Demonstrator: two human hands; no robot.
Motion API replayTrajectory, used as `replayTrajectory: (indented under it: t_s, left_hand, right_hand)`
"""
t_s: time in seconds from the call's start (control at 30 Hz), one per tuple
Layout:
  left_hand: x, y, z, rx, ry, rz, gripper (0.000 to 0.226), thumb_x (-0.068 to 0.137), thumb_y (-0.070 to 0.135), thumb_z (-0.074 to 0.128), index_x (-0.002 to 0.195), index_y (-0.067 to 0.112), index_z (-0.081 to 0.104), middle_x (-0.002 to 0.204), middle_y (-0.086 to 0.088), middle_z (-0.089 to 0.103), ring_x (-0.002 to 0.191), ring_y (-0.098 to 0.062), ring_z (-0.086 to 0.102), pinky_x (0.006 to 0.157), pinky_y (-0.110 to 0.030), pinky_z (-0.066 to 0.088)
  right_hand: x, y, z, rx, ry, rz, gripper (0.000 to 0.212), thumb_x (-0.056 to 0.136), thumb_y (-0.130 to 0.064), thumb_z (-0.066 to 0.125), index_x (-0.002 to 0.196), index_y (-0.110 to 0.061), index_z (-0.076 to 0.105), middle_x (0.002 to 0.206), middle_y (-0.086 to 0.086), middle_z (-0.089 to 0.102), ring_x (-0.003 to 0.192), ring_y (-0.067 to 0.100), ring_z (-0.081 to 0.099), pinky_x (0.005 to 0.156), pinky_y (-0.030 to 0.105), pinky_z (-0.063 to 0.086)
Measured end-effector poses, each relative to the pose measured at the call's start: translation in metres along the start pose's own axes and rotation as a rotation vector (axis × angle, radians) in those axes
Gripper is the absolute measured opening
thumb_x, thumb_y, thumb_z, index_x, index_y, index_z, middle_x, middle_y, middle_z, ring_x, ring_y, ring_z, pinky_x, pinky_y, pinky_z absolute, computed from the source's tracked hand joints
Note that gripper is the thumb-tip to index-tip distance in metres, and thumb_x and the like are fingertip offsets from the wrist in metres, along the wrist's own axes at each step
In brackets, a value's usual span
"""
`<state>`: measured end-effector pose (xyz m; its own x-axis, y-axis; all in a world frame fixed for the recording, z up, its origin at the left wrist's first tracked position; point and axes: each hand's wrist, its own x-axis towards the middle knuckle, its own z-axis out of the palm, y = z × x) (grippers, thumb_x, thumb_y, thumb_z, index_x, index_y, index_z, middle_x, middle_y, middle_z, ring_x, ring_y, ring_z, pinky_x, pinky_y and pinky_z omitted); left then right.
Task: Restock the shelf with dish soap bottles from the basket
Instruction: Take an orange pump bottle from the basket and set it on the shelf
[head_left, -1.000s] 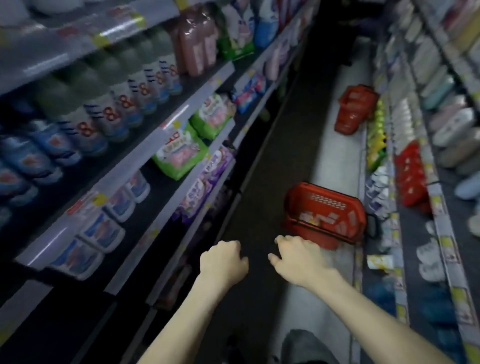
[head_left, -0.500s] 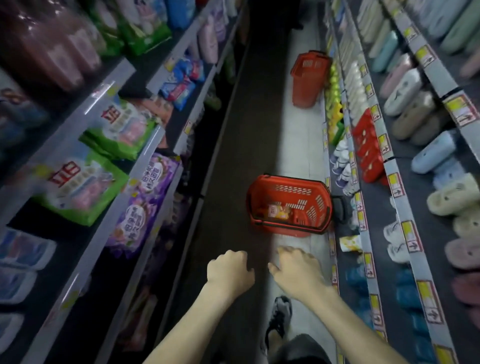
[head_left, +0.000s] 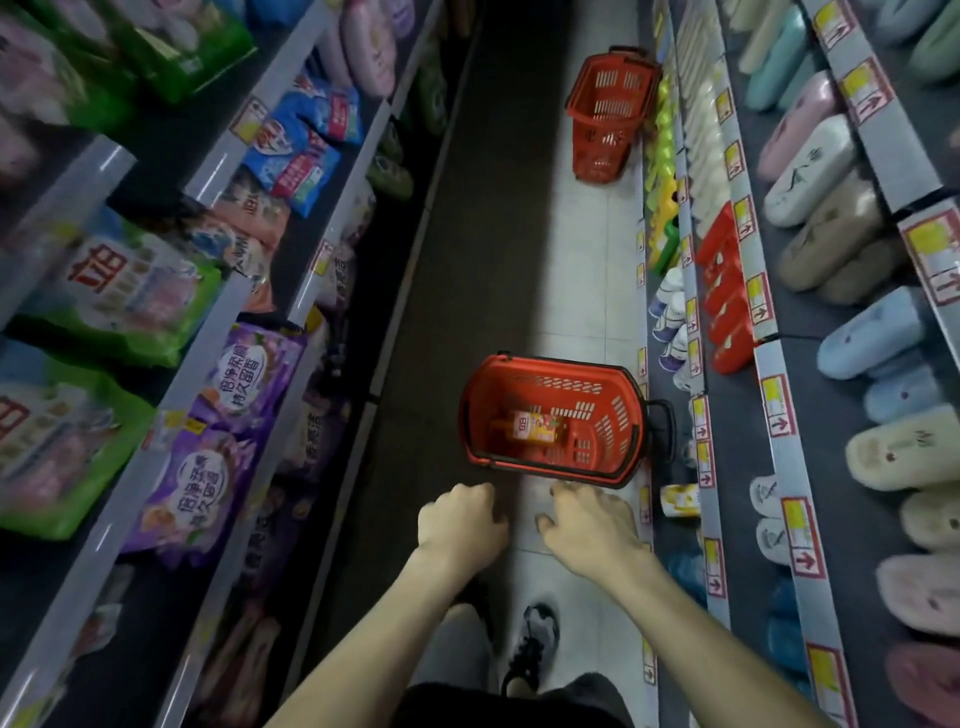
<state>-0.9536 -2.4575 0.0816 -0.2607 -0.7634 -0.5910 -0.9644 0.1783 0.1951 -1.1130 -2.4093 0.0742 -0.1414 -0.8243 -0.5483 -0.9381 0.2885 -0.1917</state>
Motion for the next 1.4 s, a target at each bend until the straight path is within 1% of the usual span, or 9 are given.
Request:
replayTrajectory:
  t_s: [0.23,0.47,0.67,0.77,0.87,0.93,1.07,1.23,1.4]
  left_hand:
    - [0.087,0.006,-0.022,-0.079,-0.034,-0.029,0.032,0.094,0.035,0.052,0.118,0.022,0.068,0.120,-0.009,0.072,0.113,-0.038,0.069,0.089,-0.041,0.052]
    - [0.170,0.004,-0.055,-0.139,-0.065,-0.037,0.025,0.093,0.033,0.051,0.108,0.020,0.066,0.114,-0.010,0.072,0.107,-0.038,0.069,0.077,-0.039,0.045]
    - [0.231,0.001,-0.071,-0.134,-0.141,-0.065,0.027,0.096,0.032,0.051,0.114,0.018,0.065,0.118,-0.010,0.072,0.111,-0.037,0.069,0.079,-0.037,0.045]
    - [0.257,-0.002,-0.071,-0.131,-0.158,-0.086,0.027,0.097,0.033,0.050,0.114,0.018,0.065,0.117,-0.010,0.072,0.110,-0.037,0.069,0.084,-0.038,0.049]
    - [0.284,-0.004,-0.063,-0.148,-0.197,-0.124,0.029,0.099,0.033,0.050,0.119,0.018,0.065,0.120,-0.009,0.071,0.112,-0.036,0.068,0.091,-0.040,0.055]
    - [0.302,-0.004,-0.054,-0.145,-0.223,-0.153,0.032,0.099,0.034,0.051,0.123,0.019,0.065,0.123,-0.010,0.070,0.116,-0.036,0.067,0.092,-0.040,0.053]
    - [0.334,0.002,-0.027,-0.147,-0.242,-0.199,0.033,0.100,0.035,0.051,0.124,0.018,0.065,0.126,-0.011,0.069,0.118,-0.037,0.067,0.092,-0.041,0.051]
    - [0.373,0.013,0.019,-0.140,-0.253,-0.234,0.029,0.097,0.025,0.050,0.121,0.016,0.064,0.122,-0.013,0.070,0.115,-0.039,0.067,0.084,-0.040,0.046]
    - [0.425,0.011,0.076,-0.139,-0.244,-0.234,0.036,0.098,0.027,0.053,0.132,0.017,0.062,0.123,-0.012,0.069,0.115,-0.038,0.067,0.086,-0.042,0.050]
  right_hand:
    - [0.082,0.004,-0.027,-0.064,-0.043,-0.015,0.040,0.101,-0.046,0.053,0.124,-0.014,0.061,0.127,0.011,0.069,0.117,0.034,0.067,0.092,0.040,0.053]
    - [0.169,-0.001,-0.060,-0.113,-0.154,-0.010,0.042,0.102,-0.038,0.050,0.133,-0.012,0.058,0.131,0.011,0.066,0.119,0.035,0.064,0.094,0.041,0.051]
    - [0.234,0.005,-0.072,-0.149,-0.210,-0.009,0.040,0.100,-0.038,0.049,0.130,-0.013,0.058,0.128,0.010,0.067,0.117,0.032,0.065,0.095,0.041,0.051]
    - [0.261,0.016,-0.071,-0.162,-0.231,-0.010,0.039,0.099,-0.036,0.050,0.130,-0.014,0.058,0.129,0.010,0.068,0.118,0.033,0.065,0.096,0.041,0.051]
    - [0.287,0.030,-0.066,-0.171,-0.277,-0.001,0.042,0.100,-0.037,0.051,0.133,-0.013,0.057,0.130,0.011,0.067,0.118,0.034,0.065,0.095,0.041,0.052]
    - [0.305,0.040,-0.059,-0.171,-0.304,-0.007,0.043,0.100,-0.038,0.050,0.134,-0.013,0.056,0.132,0.010,0.066,0.120,0.034,0.064,0.097,0.041,0.051]
    - [0.338,0.067,-0.037,-0.140,-0.317,-0.038,0.044,0.101,-0.038,0.049,0.136,-0.014,0.056,0.134,0.009,0.066,0.120,0.034,0.064,0.096,0.040,0.051]
    - [0.379,0.098,0.005,-0.152,-0.334,-0.071,0.043,0.102,-0.038,0.051,0.138,-0.016,0.056,0.132,0.007,0.066,0.120,0.031,0.064,0.095,0.041,0.052]
    - [0.426,0.128,0.061,-0.215,-0.350,-0.079,0.042,0.103,-0.040,0.050,0.137,-0.016,0.057,0.132,0.008,0.065,0.120,0.030,0.064,0.095,0.040,0.052]
